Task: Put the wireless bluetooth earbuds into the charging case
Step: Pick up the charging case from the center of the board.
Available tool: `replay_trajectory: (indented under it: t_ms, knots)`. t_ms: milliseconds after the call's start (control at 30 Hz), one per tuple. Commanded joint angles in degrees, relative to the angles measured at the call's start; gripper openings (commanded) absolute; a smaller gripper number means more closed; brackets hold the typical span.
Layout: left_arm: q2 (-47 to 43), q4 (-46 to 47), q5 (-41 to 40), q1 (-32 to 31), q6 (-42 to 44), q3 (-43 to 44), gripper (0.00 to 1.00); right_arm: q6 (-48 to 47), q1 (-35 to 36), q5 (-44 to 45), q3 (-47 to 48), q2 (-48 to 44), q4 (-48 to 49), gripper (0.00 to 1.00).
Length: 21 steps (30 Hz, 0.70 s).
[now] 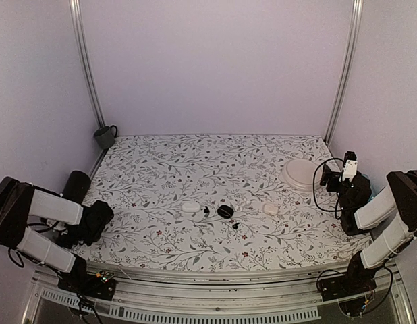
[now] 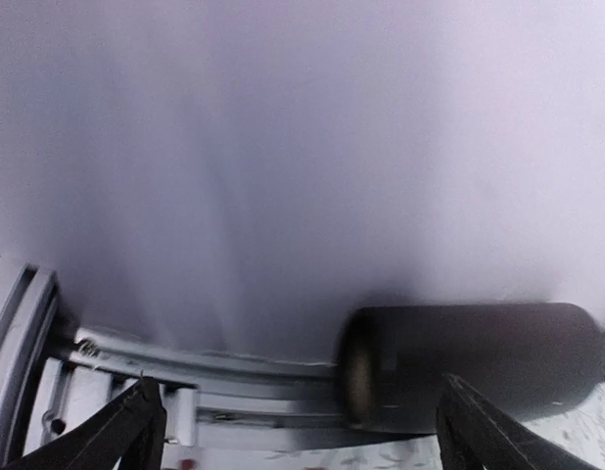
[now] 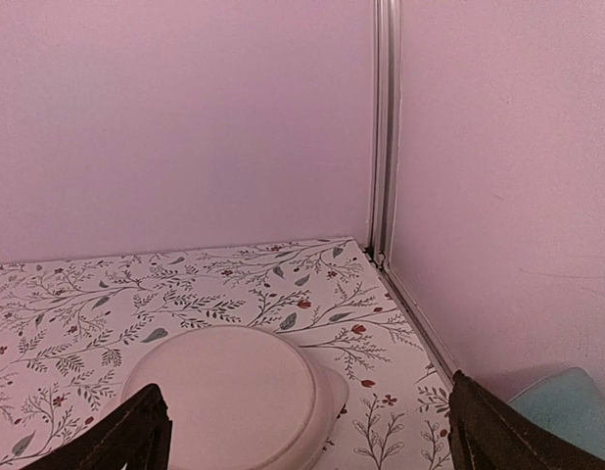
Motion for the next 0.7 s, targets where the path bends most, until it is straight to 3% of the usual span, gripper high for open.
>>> replay_trajectory:
  t_ms: [0, 33, 67, 167, 233, 367, 467, 567, 667]
  knots:
    - [0.17, -35.52, -16.11, -10.20, -28.97, 16.04, 0.96, 0.12, 0.53, 1.32, -0.04, -2.08, -1.44, 0.99]
    - [1.93, -45.33, -16.07, -13.42, -26.16, 22.23, 0.96, 0.04, 0.80, 1.84, -0.95, -2.08, 0.81, 0.99]
    - [3.77, -48.48, -16.09, -15.68, -19.49, 28.40, 0.96, -0.60, 1.41, 2.84, -1.94, -1.81, 3.33, 0.99]
    - [11.87, -48.98, -16.17, -22.88, 10.64, 45.14, 0.96, -1.32, 1.78, 3.13, -1.97, -1.75, 3.59, 0.99]
    - [17.51, -48.91, -15.83, -26.71, 24.01, 53.35, 0.96, -0.75, 1.24, 2.23, -0.22, -2.00, -0.52, 0.99]
    - [20.09, -48.91, -15.56, -36.07, 30.81, 59.39, 0.96, -0.18, 0.48, 1.02, 0.66, -2.07, -1.41, 0.99]
    - [21.05, -48.99, -15.70, -41.01, 34.68, 61.73, 0.96, -1.02, 0.94, 1.24, 10.35, -11.28, -24.00, 0.99]
    - [22.21, -49.07, -16.16, -44.18, 38.16, 63.59, 0.96, -5.88, 1.32, -4.06, 19.57, -18.72, -34.99, 0.99]
    - [23.54, -49.25, -16.23, -44.14, 39.27, 63.92, 0.96, -1.09, 5.16, -5.46, 31.23, -20.42, -48.65, 0.99]
